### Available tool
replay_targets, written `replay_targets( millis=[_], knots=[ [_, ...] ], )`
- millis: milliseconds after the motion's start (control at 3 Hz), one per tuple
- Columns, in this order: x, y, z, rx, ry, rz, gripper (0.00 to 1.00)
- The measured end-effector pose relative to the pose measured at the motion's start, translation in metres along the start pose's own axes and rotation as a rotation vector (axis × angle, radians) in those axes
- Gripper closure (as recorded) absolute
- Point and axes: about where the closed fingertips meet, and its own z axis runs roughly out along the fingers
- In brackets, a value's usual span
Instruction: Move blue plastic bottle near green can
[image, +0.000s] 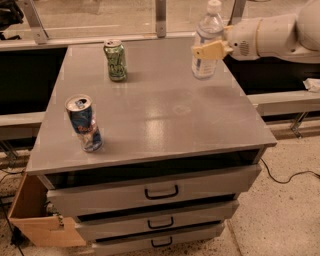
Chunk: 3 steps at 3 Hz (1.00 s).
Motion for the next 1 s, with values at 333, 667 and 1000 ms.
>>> replay_targets(
  millis=[333,667,1000],
  knots=[
    [-0.018,0.011,0.046,-0.026,-0.041,0.014,1.00],
    [-0.033,0.032,0.086,-0.086,-0.088,0.036,1.00],
    [-0.044,0.060,0.122,-0.158,-0.130,0.070,1.00]
  ],
)
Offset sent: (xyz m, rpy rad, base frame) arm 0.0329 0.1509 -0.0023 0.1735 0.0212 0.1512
